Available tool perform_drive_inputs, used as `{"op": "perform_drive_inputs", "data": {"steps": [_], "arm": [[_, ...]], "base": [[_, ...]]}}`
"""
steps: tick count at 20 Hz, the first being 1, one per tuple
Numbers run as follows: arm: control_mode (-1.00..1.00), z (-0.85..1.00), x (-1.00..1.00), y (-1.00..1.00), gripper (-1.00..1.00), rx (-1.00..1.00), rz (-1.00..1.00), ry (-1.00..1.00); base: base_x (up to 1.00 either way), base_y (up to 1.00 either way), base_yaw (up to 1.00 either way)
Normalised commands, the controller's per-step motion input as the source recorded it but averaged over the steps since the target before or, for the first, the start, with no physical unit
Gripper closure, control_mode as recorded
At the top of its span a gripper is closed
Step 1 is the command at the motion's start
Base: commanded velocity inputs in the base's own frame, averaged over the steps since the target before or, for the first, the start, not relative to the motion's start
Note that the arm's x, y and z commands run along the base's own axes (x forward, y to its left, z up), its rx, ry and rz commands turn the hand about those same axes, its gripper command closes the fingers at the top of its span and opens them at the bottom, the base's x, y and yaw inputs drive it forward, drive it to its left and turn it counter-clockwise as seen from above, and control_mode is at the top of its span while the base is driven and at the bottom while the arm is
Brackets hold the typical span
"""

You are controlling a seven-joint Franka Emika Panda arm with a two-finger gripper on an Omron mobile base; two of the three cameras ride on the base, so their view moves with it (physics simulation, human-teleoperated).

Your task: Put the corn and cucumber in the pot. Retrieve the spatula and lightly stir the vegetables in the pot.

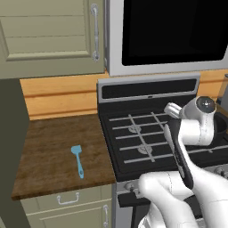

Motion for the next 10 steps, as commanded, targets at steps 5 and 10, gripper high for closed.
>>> {"op": "perform_drive_inputs", "data": {"steps": [5,10], "arm": [[-1.0,0.06,0.45,-1.0,1.0,0.0,-0.08,0.0],[-1.0,0.0,0.56,-1.0,1.0,0.0,-0.07,0.01]], "base": [[0.0,0.0,0.0],[0.0,0.0,0.0]]}}
